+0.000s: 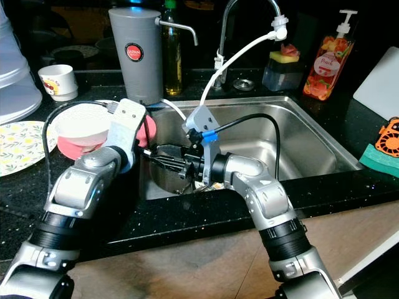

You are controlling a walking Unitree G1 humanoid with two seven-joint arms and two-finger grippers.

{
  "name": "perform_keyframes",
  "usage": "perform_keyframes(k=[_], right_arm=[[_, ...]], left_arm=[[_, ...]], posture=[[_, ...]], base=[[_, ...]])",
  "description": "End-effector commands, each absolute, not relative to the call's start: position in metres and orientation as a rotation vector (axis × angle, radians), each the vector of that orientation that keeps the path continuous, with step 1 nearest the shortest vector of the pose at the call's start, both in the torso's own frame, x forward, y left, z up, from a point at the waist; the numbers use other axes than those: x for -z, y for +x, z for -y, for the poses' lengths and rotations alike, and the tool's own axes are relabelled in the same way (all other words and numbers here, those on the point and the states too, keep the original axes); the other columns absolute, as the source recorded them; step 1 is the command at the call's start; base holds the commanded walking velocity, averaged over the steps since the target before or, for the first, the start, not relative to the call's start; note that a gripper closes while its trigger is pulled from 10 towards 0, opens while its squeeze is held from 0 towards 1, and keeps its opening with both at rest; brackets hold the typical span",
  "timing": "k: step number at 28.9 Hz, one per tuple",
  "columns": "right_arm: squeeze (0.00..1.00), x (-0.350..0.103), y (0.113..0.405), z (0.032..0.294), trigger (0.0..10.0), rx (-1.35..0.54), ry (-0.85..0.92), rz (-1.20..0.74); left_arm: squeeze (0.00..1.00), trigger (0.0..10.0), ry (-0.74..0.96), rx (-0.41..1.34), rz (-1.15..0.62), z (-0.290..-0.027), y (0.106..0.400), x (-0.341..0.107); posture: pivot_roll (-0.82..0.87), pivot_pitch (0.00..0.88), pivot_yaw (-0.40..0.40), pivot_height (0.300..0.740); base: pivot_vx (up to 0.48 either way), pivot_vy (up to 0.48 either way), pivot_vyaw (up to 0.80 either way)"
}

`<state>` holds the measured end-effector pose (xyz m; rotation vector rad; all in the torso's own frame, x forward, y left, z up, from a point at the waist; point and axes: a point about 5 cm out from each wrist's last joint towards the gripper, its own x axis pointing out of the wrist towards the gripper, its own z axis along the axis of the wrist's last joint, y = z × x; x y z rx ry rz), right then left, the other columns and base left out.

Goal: Kitchen organization

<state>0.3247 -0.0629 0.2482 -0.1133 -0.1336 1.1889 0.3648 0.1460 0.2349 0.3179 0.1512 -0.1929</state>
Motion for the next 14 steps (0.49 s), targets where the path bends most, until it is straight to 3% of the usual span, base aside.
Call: perform_keyframes(k=[1,14], right_arm=[[0.00,-0.252,0.326,0.064,10.0,-1.185,-0.130,0.152],[0.00,-0.258,0.328,0.069,10.0,-1.182,-0.128,0.165]], left_arm=[[0.00,10.0,0.338,0.205,-0.173,-0.149,0.368,-0.230],[0.00,10.0,0.339,0.238,-0.197,-0.149,0.388,-0.237]], posture=[[-0.02,0.073,-0.047,0.740],[-0.03,0.085,-0.041,0.740]], base=[[0.000,0.000,0.00],[0.000,0.000,0.00]])
